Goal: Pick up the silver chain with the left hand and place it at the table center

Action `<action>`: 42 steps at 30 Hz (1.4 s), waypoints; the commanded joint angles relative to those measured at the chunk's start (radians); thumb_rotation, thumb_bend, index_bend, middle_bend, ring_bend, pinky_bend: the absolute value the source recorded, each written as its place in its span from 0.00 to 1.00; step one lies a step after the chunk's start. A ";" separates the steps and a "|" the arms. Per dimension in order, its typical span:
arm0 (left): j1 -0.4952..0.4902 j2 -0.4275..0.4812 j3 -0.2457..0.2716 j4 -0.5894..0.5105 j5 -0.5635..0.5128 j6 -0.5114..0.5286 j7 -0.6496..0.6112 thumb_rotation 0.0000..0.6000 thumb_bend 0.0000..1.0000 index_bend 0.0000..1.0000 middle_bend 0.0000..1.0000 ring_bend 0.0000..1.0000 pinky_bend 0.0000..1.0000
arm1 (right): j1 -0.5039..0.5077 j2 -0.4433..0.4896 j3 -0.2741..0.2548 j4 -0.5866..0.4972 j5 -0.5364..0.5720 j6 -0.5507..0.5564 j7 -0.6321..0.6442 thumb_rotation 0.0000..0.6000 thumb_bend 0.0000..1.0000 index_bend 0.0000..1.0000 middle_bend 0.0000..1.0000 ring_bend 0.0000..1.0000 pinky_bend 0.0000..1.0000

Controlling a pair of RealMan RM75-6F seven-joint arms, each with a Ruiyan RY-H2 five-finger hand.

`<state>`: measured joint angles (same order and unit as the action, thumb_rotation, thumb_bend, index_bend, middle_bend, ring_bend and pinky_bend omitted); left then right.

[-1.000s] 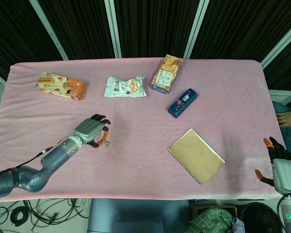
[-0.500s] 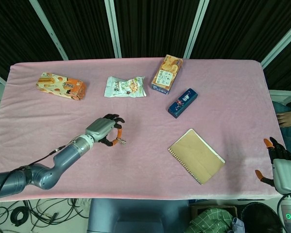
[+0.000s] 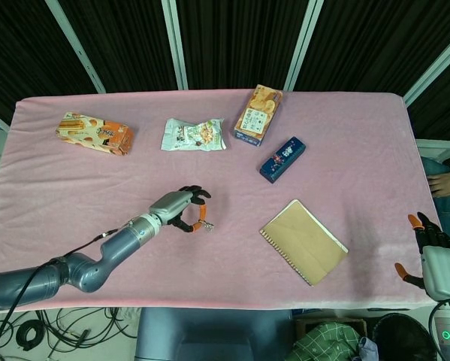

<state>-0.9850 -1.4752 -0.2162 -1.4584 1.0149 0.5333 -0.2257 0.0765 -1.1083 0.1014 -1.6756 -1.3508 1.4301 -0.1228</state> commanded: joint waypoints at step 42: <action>0.055 0.107 0.140 0.055 0.115 0.012 0.158 1.00 0.25 0.13 0.02 0.00 0.00 | -0.001 -0.001 0.003 -0.003 0.005 0.002 -0.005 1.00 0.15 0.04 0.02 0.09 0.17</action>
<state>-0.9423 -1.3988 -0.0632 -1.3700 1.1134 0.5017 -0.0728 0.0759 -1.1091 0.1040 -1.6789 -1.3459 1.4322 -0.1278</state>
